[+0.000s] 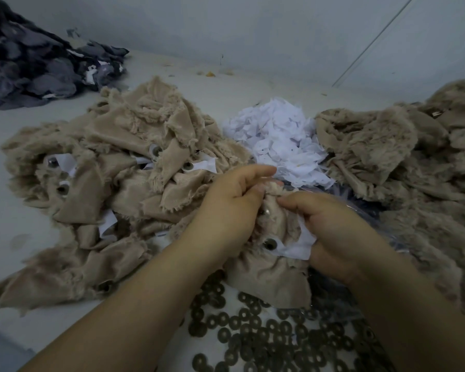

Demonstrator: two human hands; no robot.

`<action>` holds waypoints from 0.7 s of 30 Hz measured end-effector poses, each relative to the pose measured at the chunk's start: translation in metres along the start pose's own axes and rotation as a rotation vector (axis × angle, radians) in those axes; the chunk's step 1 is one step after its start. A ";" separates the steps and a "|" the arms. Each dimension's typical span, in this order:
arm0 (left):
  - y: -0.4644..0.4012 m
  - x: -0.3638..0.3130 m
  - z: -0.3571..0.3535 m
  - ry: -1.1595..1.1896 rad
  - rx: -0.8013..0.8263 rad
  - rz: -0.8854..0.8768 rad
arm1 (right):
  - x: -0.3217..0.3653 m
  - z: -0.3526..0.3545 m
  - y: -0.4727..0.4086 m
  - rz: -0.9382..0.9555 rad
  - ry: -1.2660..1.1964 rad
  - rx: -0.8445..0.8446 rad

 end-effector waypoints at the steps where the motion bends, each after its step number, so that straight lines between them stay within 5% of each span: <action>1: -0.003 0.000 0.003 0.015 -0.028 0.006 | 0.003 0.002 0.000 0.010 -0.011 -0.024; 4: -0.014 0.009 0.020 -0.053 -0.117 0.077 | 0.013 0.010 -0.003 0.051 -0.137 -0.052; 8: -0.016 0.017 0.010 -0.022 0.038 0.170 | 0.014 0.010 -0.004 0.071 -0.144 0.004; 14: -0.018 0.000 -0.004 0.024 0.001 0.037 | 0.012 -0.001 0.001 0.139 0.037 0.019; 19: -0.006 -0.008 0.010 -0.080 -0.311 -0.198 | 0.014 0.011 -0.004 0.191 -0.041 -0.062; 21: 0.000 -0.003 0.008 -0.110 -0.322 -0.218 | 0.011 0.012 -0.005 0.164 -0.084 -0.060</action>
Point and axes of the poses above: each hand's wrist, its own y-axis away from the middle knuckle, its own z-axis out of the back of the hand, x = y × z, the point moved 8 cm from there along -y, towards the middle knuckle, and after that the axes turned 9 degrees about z, right-handed, at the moved point
